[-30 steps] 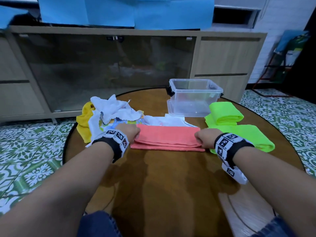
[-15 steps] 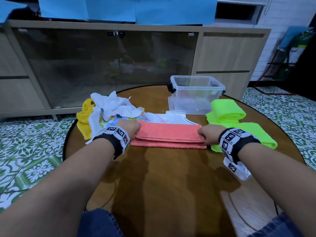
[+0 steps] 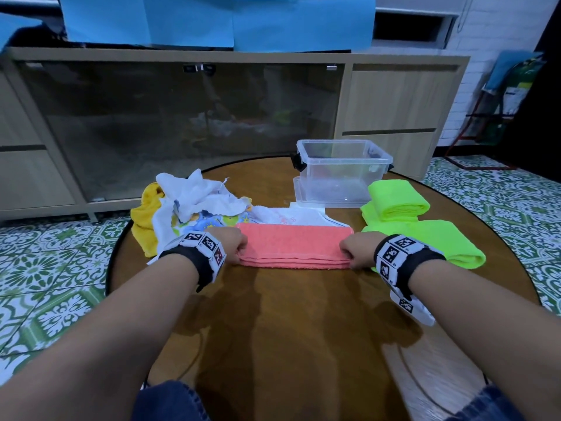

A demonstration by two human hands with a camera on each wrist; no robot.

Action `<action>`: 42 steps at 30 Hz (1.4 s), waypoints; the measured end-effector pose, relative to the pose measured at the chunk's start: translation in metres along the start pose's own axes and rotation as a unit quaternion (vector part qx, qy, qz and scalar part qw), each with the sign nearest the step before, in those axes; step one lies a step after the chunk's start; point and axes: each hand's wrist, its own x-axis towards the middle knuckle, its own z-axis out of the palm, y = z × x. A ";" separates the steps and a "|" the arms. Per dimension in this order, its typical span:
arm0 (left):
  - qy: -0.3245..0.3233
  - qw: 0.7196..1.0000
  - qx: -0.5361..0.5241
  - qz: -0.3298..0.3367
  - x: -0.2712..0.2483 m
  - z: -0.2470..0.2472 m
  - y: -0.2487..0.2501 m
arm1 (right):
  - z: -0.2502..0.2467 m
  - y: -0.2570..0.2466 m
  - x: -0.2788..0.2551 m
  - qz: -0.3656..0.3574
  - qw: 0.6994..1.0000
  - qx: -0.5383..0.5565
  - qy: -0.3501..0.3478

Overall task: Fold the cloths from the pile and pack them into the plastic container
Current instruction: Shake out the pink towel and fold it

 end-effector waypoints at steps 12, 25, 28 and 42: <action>-0.211 0.967 -0.132 -0.054 -0.012 -0.020 0.005 | -0.021 -0.004 -0.017 -0.023 0.985 0.122 -0.119; -0.039 0.996 -0.067 0.045 0.008 0.005 0.104 | 0.009 -0.069 0.015 -0.047 0.988 0.145 -0.016; -0.082 0.995 -0.064 0.001 0.002 0.014 0.092 | 0.018 -0.064 0.017 -0.025 0.986 0.163 -0.031; -0.108 0.984 -0.107 -0.092 -0.014 0.041 0.024 | 0.028 -0.025 -0.009 0.045 0.991 0.126 -0.027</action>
